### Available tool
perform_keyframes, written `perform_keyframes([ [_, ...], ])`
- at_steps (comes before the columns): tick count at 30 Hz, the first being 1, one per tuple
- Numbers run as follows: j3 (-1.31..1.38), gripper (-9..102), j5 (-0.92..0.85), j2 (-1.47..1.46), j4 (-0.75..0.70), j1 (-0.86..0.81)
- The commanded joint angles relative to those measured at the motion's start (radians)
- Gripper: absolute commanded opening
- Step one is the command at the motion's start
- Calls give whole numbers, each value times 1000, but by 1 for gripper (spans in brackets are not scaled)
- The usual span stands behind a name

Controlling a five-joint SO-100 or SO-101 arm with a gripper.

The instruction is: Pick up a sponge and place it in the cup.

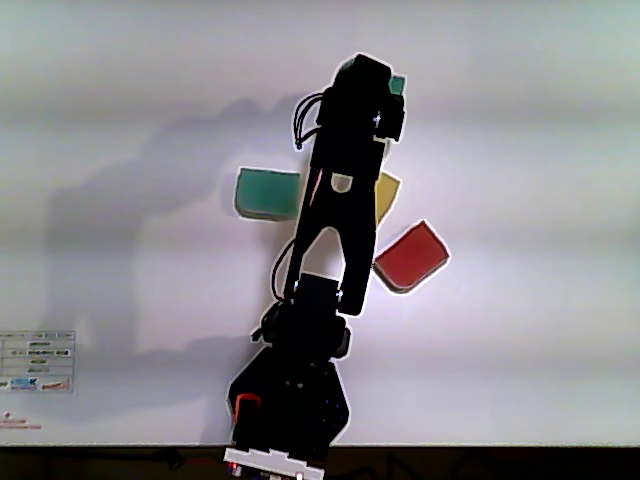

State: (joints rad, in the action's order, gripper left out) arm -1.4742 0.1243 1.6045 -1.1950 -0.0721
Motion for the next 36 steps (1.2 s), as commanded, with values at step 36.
perform_keyframes([
  [36,-189,8,15,-6,206,26],
])
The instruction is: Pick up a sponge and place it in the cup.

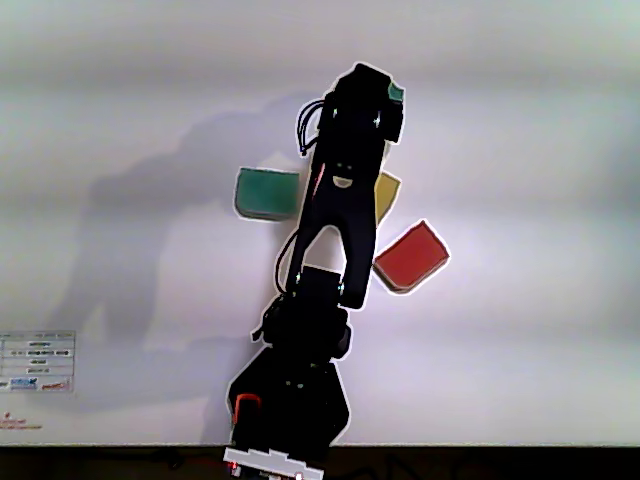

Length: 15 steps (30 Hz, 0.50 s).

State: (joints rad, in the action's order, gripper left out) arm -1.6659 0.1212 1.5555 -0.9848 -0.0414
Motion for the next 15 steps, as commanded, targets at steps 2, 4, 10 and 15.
perform_keyframes([
  [2,9,11,18,38,-5,-3],
  [4,20,16,15,34,-5,-2],
  [10,44,29,5,32,-32,-2],
  [15,61,36,-12,32,-43,-5],
])
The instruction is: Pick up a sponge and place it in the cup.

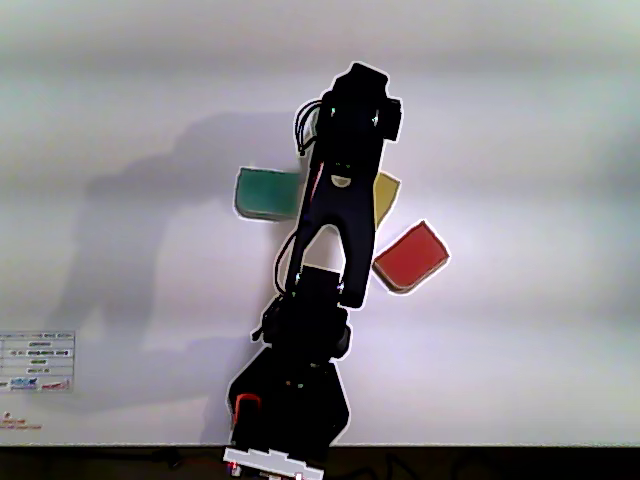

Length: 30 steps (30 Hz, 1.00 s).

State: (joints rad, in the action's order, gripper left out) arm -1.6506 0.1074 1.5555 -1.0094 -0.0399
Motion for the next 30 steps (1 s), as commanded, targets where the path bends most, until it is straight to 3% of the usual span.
perform_keyframes([
  [1,51,38,-11,32,-18,-9],
  [4,69,37,-23,25,-23,-9],
  [15,302,31,0,-18,-265,-12],
  [30,314,0,69,78,-321,-6],
])
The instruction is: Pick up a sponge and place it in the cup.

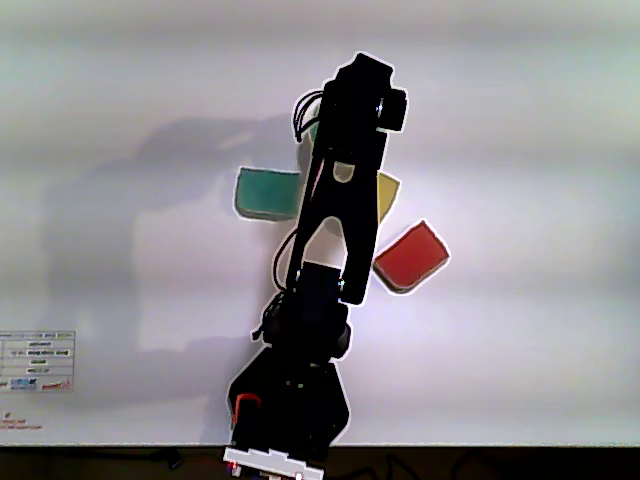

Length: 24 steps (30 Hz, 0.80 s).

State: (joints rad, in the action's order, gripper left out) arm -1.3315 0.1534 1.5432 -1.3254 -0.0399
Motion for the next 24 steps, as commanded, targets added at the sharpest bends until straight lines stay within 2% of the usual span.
perform_keyframes([
  [1,-20,0,25,110,-2,-6],
  [9,-219,0,34,345,25,6],
  [15,-545,0,29,666,100,31],
  [24,-991,0,-72,1173,83,15],
])
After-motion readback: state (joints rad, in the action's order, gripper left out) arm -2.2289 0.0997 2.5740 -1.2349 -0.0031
